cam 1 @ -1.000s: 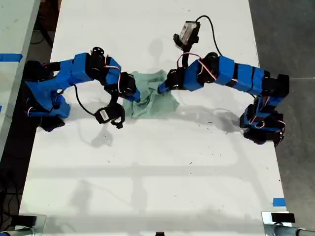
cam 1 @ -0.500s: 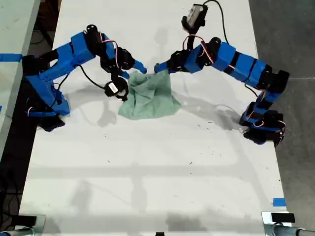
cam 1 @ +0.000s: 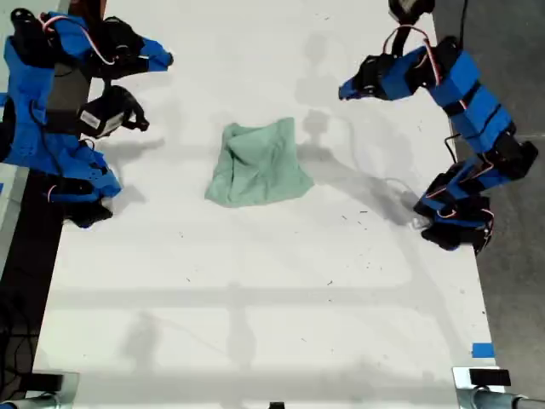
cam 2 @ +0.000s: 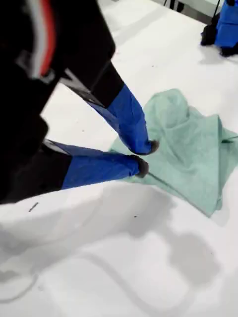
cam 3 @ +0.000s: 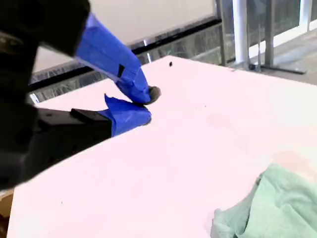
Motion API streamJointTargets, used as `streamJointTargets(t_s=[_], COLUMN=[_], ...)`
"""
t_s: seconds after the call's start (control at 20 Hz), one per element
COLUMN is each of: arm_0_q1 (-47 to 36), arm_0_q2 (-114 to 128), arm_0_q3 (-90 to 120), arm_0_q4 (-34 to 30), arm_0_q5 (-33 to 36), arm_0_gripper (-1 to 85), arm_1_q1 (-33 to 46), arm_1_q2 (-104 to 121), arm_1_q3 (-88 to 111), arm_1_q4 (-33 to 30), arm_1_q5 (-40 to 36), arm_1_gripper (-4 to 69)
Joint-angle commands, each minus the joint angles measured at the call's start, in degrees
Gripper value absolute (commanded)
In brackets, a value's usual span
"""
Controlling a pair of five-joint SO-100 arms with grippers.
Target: Fold t shirt
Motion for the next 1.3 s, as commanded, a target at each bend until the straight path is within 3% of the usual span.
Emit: streamJointTargets(t_s=[0.0, 0.15, 0.3, 0.4, 0.55, 0.85, 0.95, 1.05, 1.15, 1.25], arm_0_q1=[4.8, 20.4, 37.7, 44.7, 49.2, 52.8, 48.9, 43.9, 40.1, 35.8], arm_0_q2=[17.2, 29.2, 39.6, 46.8, 53.1, 66.4, 68.2, 68.4, 68.4, 68.4], arm_0_q3=[7.6, 25.0, 54.7, 72.7, 84.5, 104.2, 107.0, 107.0, 106.8, 106.2], arm_0_q4=[0.1, -2.3, -16.0, -23.8, -27.6, -36.1, -30.8, -31.2, -31.5, -31.8], arm_0_q5=[-4.0, -9.6, -14.9, -17.2, -17.2, -20.0, -20.0, -10.8, -8.4, -4.1], arm_0_gripper=[0.0, 0.0, 0.0, 0.0, 0.0, 0.1, 1.5, 4.9, 5.2, 5.2], arm_1_q1=[-1.0, -8.0, -17.2, -19.6, -24.8, -27.8, -26.5, -26.6, -27.2, -27.9], arm_1_q2=[20.0, 33.2, 50.1, 63.6, 75.6, 79.4, 79.2, 79.2, 79.1, 79.2], arm_1_q3=[11.3, 24.9, 47.8, 62.1, 80.2, 94.8, 97.0, 100.1, 101.3, 103.4], arm_1_q4=[1.1, 4.0, -1.7, -3.6, -7.8, -6.7, -7.7, -9.0, -10.1, -13.8], arm_1_q5=[0.8, 4.7, 9.7, 12.0, 14.4, 17.8, 17.1, 24.0, 23.3, 25.0], arm_1_gripper=[0.7, 0.8, 0.8, 0.9, 0.9, 0.9, 1.0, 1.0, 12.0, 16.0])
